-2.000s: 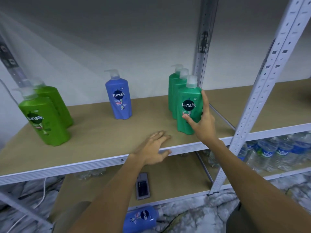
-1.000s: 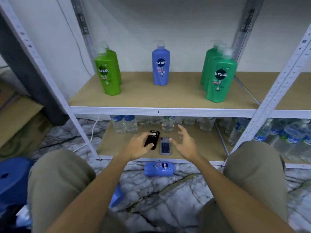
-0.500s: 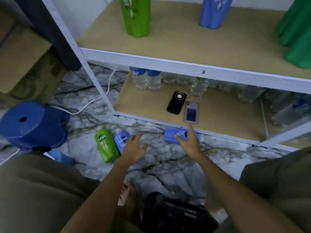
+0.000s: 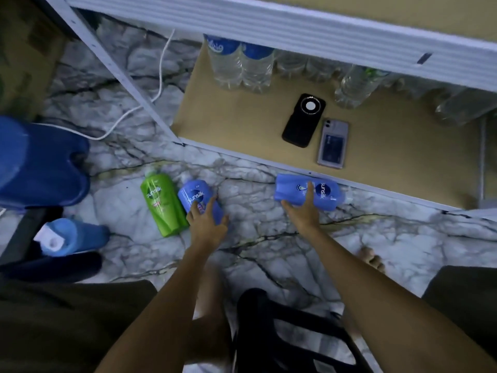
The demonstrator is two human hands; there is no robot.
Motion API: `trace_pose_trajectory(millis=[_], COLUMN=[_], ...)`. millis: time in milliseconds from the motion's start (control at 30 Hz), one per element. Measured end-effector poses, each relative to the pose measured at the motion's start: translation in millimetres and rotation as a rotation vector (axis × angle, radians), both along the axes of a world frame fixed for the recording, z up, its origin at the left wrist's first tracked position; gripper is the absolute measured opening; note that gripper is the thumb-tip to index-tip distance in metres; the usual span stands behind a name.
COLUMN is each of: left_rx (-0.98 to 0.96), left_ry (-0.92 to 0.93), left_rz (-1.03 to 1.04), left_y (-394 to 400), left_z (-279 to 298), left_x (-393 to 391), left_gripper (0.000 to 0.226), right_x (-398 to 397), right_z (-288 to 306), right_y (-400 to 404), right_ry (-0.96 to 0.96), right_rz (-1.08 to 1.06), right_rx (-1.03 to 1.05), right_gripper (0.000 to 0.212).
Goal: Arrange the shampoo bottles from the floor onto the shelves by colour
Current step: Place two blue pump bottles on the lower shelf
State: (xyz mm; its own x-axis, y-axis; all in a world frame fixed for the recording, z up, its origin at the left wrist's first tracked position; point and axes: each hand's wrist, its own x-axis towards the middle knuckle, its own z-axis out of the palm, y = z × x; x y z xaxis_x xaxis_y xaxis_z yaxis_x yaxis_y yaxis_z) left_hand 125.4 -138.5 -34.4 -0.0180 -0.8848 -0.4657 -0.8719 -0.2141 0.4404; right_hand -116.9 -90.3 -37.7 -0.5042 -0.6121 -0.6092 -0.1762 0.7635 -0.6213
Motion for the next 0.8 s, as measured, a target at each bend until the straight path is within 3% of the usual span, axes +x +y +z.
trace_pose_trajectory(millis=[200, 400, 633, 800], left_rx=[-0.034, -0.066, -0.100, -0.168], left_ry=[-0.070, -0.066, -0.087, -0.067], left_rz=[0.030, 0.151, 0.043, -0.044], left_y=[-2.6, -2.4, 11.2, 17.7], left_z=[-25.7, -35.6, -31.1, -27.1], left_x=[-3.4, -5.6, -5.7, -8.4], left_gripper=[0.072, 0.069, 0.065, 0.063], right_x=[-0.9, -1.1, 7.4, 4.4], right_z=[-23.7, -27.6, -35.2, -37.4], right_y=[-14.0, -17.0, -1.8, -24.5], right_ry=[0.028, 0.008, 0.085, 0.017], right_rz=[-0.018, -0.132, -0.221, -0.348], right_rx=[0.092, 0.070, -0.100, -0.037], right_gripper=[0.097, 0.083, 0.073, 0.069])
